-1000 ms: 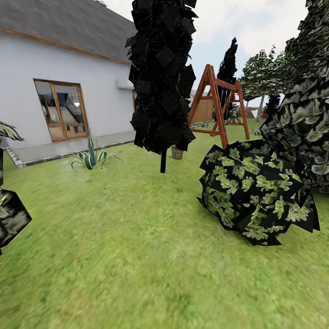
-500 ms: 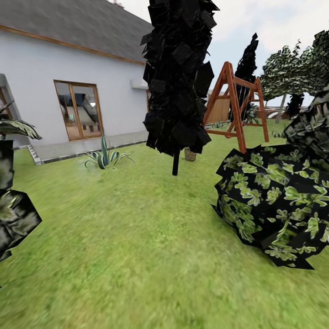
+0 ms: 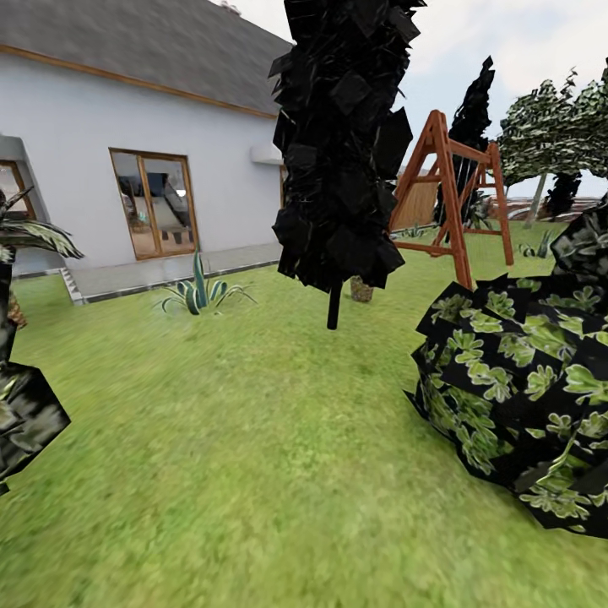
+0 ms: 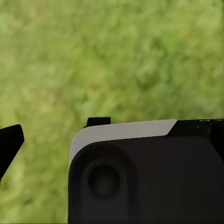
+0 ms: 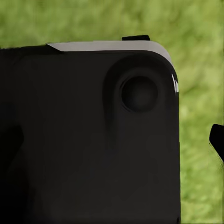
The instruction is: Take the three Easter eggs out of the wicker basket on the lawn in the garden, then place them on the lawn next to a single tree (choose any tree) so that all three eggs are next to the same tree and none are left in the basket.
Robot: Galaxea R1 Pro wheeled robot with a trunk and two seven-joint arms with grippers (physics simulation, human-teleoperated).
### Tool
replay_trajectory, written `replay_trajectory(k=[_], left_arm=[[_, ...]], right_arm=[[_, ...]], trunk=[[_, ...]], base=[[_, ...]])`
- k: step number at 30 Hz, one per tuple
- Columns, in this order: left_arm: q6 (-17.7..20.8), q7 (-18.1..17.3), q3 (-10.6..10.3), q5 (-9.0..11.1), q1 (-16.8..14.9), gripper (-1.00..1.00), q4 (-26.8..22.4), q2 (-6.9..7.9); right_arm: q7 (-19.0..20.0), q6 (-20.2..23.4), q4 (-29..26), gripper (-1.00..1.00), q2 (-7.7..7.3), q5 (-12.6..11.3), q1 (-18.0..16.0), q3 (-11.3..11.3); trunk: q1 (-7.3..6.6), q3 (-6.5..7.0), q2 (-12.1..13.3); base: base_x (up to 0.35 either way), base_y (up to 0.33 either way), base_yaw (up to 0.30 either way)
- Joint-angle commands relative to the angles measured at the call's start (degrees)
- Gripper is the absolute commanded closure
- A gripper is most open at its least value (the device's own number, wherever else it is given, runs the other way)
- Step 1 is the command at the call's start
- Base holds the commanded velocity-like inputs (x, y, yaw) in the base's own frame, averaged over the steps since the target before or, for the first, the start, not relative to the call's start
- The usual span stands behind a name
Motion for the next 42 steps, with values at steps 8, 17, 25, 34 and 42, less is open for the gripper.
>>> replay_trajectory(k=[8,17,25,34,42], left_arm=[[-0.2,0.0,0.0,-0.1,0.0,-1.00,0.1,0.00],[-0.2,0.0,0.0,-0.1,0.0,-1.00,0.1,0.00],[-0.2,0.0,0.0,-0.1,0.0,-1.00,0.1,0.00],[-0.2,0.0,0.0,-0.1,0.0,-1.00,0.1,0.00],[-0.2,0.0,0.0,-0.1,0.0,-1.00,0.1,0.00]], right_arm=[[0.0,-0.2,0.0,-1.00,0.02,-0.1,0.0,-0.4],[0.0,-0.2,0.0,-1.00,0.02,0.0,0.0,-0.4],[0.0,-0.2,0.0,-1.00,0.02,0.0,0.0,-0.4],[0.0,-0.2,0.0,-1.00,0.02,0.0,0.0,-0.4],[0.0,-0.2,0.0,-1.00,0.02,0.0,0.0,-0.4]], trunk=[[0.03,-0.05,0.0],[0.03,-0.05,0.0],[0.03,-0.05,0.0],[0.03,-0.05,0.0],[0.03,-0.05,0.0]], base=[[0.328,0.000,0.199],[0.328,0.000,0.113],[0.328,0.000,0.049],[0.327,-0.022,0.172],[0.328,-0.048,0.039]])
